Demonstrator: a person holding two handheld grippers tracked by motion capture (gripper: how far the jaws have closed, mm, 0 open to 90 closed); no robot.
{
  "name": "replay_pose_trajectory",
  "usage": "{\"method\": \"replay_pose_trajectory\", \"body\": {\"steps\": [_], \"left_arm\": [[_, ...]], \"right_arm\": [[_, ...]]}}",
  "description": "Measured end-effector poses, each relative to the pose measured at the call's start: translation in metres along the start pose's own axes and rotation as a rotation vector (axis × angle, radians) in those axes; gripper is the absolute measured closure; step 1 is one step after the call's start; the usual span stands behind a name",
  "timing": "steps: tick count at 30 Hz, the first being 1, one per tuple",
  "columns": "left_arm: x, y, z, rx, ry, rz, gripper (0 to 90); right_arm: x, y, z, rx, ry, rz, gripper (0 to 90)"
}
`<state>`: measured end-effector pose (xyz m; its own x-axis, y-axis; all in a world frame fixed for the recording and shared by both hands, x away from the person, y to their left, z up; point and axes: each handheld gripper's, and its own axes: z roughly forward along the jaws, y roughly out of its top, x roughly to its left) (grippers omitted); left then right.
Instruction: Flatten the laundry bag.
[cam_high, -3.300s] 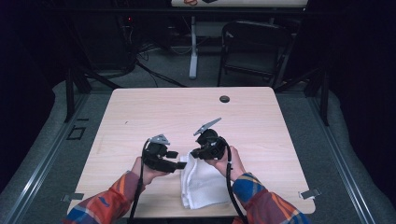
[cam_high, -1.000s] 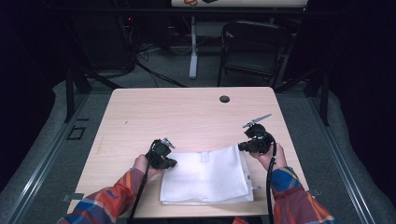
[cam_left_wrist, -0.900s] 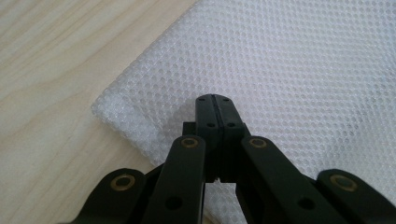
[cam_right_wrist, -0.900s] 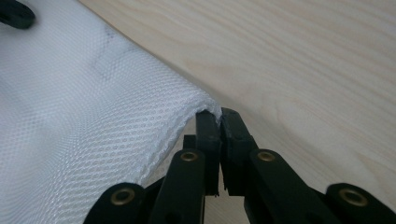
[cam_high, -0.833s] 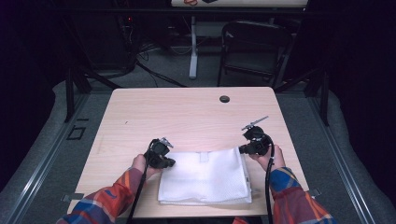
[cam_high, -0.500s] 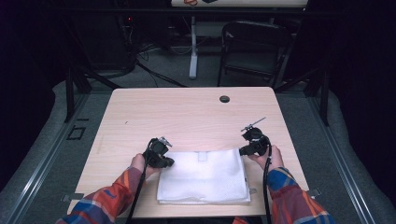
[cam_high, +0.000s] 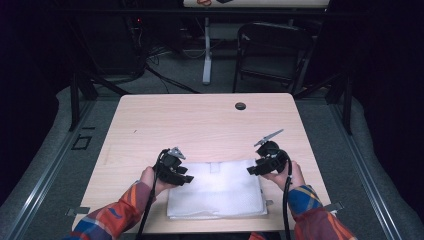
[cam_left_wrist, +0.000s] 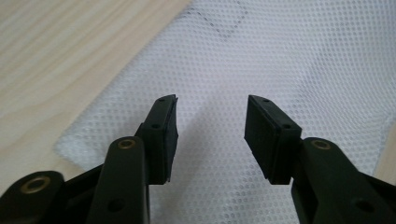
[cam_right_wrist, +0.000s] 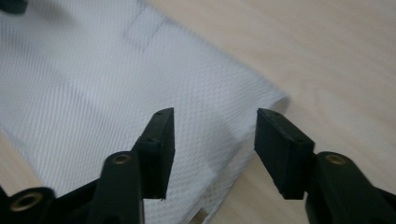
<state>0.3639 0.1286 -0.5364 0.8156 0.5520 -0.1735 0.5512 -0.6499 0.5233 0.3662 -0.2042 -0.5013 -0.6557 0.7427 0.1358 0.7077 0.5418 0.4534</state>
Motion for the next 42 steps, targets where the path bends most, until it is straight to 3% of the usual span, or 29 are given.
{"method": "replay_pose_trajectory", "body": {"steps": [2, 3, 6, 8, 12, 21, 23, 24, 25, 27, 33, 34, 35, 36, 42], "left_arm": [[-0.001, -0.002, 0.008, 0.027, -0.009, 0.004, 61.9], [-0.002, -0.002, 0.012, 0.04, 0.0, 0.008, 64.3], [-0.001, -0.004, 0.022, 0.073, 0.0, 0.012, 69.3], [0.001, -0.004, 0.023, 0.054, 0.008, 0.005, 72.5], [0.007, -0.002, 0.024, 0.043, 0.01, 0.0, 76.5], [0.013, 0.001, 0.026, 0.018, 0.042, 0.0, 78.9], [0.014, 0.002, 0.024, 0.025, 0.036, -0.001, 67.3], [0.015, 0.003, 0.022, 0.019, 0.043, 0.002, 62.6], [0.014, 0.003, 0.021, 0.007, 0.044, -0.008, 57.8], [0.012, 0.004, 0.015, -0.004, 0.043, 0.002, 47.8], [-0.002, 0.006, 0.002, -0.065, 0.015, 0.029, 29.2], [-0.005, 0.006, 0.001, -0.064, 0.012, 0.034, 27.4], [-0.007, 0.006, 0.001, -0.066, 0.005, 0.04, 25.7], [-0.01, 0.006, 0.0, -0.068, 0.001, 0.045, 23.9], [-0.023, 0.006, 0.002, -0.069, -0.024, 0.074, 20.3]], "right_arm": [[0.004, -0.006, 0.012, 0.04, 0.023, 0.004, 61.1], [0.004, -0.007, 0.016, 0.079, 0.021, -0.024, 64.7], [0.003, -0.012, 0.031, 0.126, 0.016, -0.033, 71.4], [0.001, -0.012, 0.038, 0.147, 0.012, -0.024, 74.1], [-0.002, -0.013, 0.046, 0.15, 0.022, -0.007, 79.4], [-0.008, -0.008, 0.048, 0.127, -0.023, -0.009, 79.3], [-0.008, -0.009, 0.049, 0.085, -0.01, 0.019, 72.6], [-0.01, -0.007, 0.044, 0.115, -0.011, -0.012, 67.7], [-0.008, -0.007, 0.041, 0.085, 0.0, 0.007, 63.3], [-0.007, -0.006, 0.031, 0.05, 0.005, -0.007, 54.1], [-0.003, -0.006, 0.008, -0.025, 0.003, -0.002, 21.2], [-0.002, -0.006, 0.006, -0.019, -0.017, -0.009, 19.1], [-0.003, -0.006, 0.004, -0.022, -0.013, -0.013, 17.1], [-0.001, -0.007, 0.004, -0.041, -0.006, 0.012, 14.4], [-0.002, -0.01, -0.006, -0.042, -0.021, -0.013, 10.4]]}}
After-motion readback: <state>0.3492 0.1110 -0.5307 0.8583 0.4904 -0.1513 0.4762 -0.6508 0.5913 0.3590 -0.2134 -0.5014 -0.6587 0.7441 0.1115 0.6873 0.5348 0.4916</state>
